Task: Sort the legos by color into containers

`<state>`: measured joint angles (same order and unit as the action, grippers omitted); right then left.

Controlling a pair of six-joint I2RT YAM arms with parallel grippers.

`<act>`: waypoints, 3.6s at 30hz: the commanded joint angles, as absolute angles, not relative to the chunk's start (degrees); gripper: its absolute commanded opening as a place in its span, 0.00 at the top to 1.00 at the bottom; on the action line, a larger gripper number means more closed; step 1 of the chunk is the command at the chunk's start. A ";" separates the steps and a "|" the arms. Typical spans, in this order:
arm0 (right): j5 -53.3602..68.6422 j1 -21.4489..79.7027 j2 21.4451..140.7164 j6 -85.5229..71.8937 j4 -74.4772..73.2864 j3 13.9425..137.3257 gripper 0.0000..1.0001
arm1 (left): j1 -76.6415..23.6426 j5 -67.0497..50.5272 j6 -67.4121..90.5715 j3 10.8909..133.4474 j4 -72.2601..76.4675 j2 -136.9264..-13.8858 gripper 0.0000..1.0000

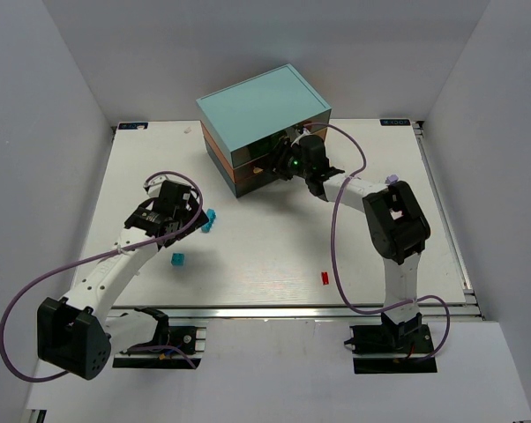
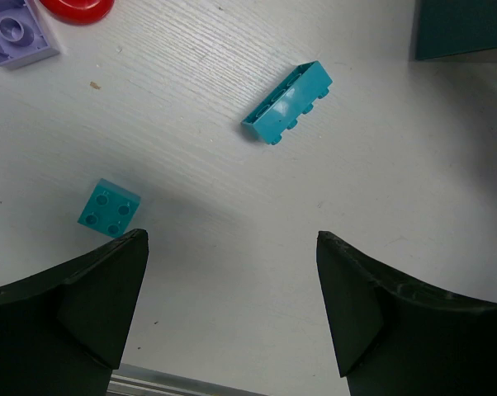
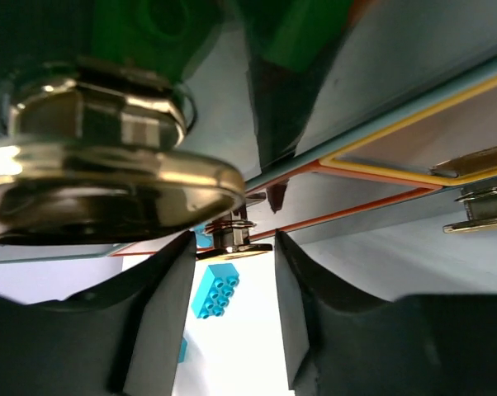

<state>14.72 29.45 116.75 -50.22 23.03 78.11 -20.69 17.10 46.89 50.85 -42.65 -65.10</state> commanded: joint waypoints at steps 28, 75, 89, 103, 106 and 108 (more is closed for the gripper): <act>13.53 28.39 107.76 -51.86 30.76 66.19 0.78 | -20.30 16.96 49.75 49.31 -43.33 -59.85 0.08; 59.85 8.80 81.74 -7.29 6.15 57.48 0.28 | -0.88 12.74 58.88 63.63 -37.88 -100.53 0.18; 60.38 2.90 80.16 -7.47 6.77 58.18 0.27 | 5.10 16.00 58.62 71.63 -42.19 -108.98 0.17; 61.35 0.79 79.98 -6.51 6.07 59.59 0.33 | 6.16 11.34 54.50 69.26 -38.24 -106.19 0.65; 58.55 0.62 78.76 -3.61 3.96 59.77 0.38 | 5.02 6.61 49.14 68.82 -35.60 -102.06 0.82; 53.47 0.62 77.26 -0.37 2.64 59.50 0.40 | 4.39 0.55 45.80 68.03 -33.59 -99.51 0.90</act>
